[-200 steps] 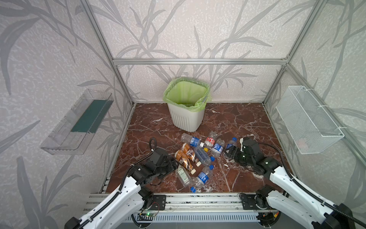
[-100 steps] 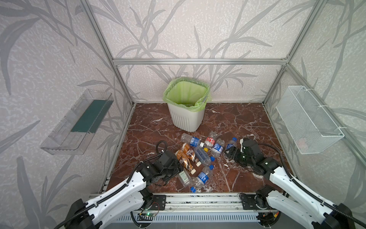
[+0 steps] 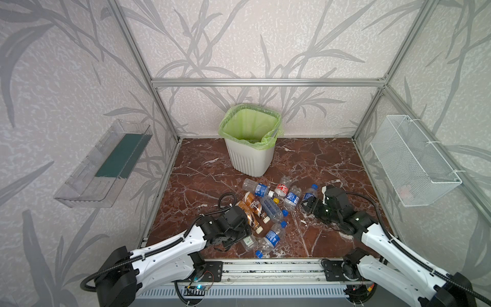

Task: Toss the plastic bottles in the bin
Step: 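Grasp and lift the clear green-labelled bottle with the left gripper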

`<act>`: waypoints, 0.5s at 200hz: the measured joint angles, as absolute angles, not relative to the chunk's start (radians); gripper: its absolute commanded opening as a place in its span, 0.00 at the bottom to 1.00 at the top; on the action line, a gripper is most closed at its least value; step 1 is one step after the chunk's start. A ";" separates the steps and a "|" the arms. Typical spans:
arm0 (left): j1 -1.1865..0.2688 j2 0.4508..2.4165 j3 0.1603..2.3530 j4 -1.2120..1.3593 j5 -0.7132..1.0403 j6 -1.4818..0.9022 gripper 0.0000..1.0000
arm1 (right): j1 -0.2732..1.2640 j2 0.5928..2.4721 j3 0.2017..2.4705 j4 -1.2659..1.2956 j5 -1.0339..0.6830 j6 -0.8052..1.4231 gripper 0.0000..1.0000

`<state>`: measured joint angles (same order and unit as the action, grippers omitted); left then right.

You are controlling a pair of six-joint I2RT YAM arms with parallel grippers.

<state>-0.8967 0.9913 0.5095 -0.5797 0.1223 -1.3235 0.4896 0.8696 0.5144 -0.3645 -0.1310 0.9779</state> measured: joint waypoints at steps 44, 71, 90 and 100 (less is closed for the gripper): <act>-0.909 1.024 0.514 -0.572 0.117 -1.332 0.67 | 0.490 0.879 0.514 -0.363 -0.131 0.978 0.79; -0.909 1.014 0.516 -0.586 0.097 -1.339 0.62 | 0.490 0.887 0.514 -0.361 -0.131 0.978 0.79; -0.909 0.996 0.516 -0.606 0.077 -1.343 0.60 | 0.490 0.891 0.514 -0.357 -0.131 0.978 0.79; -0.909 0.984 0.515 -0.621 0.064 -1.346 0.58 | 0.490 0.894 0.514 -0.353 -0.131 0.978 0.79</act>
<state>-0.9089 0.9836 0.5152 -0.6212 0.0643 -1.3464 0.4896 0.8940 0.5144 -0.3531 -0.1310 0.9779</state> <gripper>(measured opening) 0.598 0.788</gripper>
